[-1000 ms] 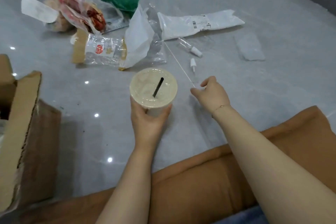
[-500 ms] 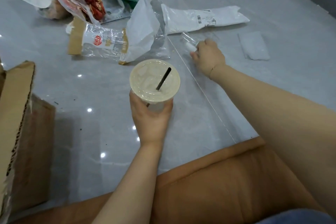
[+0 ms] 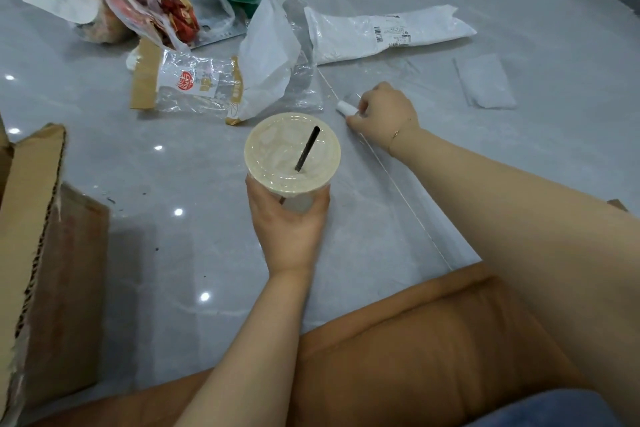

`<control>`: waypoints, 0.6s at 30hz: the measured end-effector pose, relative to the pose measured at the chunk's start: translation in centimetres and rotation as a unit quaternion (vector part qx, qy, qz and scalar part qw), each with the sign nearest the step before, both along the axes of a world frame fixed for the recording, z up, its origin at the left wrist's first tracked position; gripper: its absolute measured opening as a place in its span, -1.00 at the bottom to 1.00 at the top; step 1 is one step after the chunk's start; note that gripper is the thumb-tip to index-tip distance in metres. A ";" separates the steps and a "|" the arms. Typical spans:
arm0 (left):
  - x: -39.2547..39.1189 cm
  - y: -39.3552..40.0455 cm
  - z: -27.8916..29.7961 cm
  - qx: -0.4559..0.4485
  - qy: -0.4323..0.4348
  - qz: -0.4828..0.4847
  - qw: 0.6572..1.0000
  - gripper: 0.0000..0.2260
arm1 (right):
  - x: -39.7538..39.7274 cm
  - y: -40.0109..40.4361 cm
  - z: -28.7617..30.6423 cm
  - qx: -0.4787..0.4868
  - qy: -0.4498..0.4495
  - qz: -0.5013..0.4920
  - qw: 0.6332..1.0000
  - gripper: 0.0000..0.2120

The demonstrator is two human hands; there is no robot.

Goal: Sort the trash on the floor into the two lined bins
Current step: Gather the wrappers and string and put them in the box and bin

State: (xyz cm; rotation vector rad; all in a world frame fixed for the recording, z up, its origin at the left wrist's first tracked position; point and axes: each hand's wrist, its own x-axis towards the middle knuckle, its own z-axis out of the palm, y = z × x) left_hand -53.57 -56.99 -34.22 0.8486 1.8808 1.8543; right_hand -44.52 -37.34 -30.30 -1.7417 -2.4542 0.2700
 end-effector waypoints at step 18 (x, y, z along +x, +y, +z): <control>0.4 -6.1 5.7 -0.027 -0.112 -0.002 0.993 -0.44 | 5.5 -18.8 5.7 -0.418 0.625 -0.304 0.585 -0.83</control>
